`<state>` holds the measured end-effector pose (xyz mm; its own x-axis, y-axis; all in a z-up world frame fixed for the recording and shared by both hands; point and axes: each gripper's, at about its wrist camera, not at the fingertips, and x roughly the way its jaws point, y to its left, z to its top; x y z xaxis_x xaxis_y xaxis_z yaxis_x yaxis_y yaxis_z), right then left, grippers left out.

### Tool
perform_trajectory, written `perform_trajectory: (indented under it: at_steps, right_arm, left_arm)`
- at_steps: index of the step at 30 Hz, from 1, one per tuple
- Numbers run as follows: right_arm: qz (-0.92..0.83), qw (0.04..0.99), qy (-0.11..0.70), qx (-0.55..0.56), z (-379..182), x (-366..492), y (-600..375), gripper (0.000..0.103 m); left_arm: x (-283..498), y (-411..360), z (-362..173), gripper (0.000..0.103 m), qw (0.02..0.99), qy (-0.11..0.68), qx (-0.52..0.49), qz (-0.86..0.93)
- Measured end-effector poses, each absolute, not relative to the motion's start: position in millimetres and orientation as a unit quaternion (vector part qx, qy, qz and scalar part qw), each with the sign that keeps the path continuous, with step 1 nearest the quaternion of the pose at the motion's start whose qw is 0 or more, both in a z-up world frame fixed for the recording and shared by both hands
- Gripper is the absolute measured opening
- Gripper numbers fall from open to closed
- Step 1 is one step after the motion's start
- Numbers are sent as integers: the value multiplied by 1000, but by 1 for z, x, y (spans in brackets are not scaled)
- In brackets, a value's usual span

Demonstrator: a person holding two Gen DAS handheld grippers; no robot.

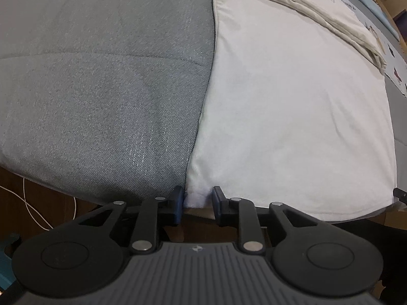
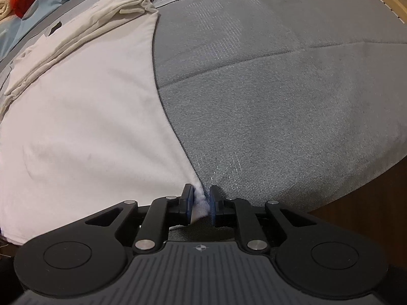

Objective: Fold small clothes

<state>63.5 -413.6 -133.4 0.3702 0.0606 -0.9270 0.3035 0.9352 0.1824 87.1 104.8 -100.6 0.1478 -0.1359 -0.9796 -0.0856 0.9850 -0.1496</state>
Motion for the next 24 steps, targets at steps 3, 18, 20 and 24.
perform_trajectory:
  at_steps: [3,18,20,24]
  right_arm:
    - [-74,811,555,168,-133,62,-415,14]
    - [-55,816,554,153,-131,60,-413,10]
    - [-55,817,553,154,-130,60,-412,9]
    - [-56,819,550,156,-129,59,-412,8]
  left_arm:
    - [84,106,-99,26,754,651,-83,-19]
    - [83,102,-100,21,756,650,-71,-24]
    - [82,102,-100,20,757,649,-68,-26]
    - [81,101,-99,15,758,648,-67,-26]
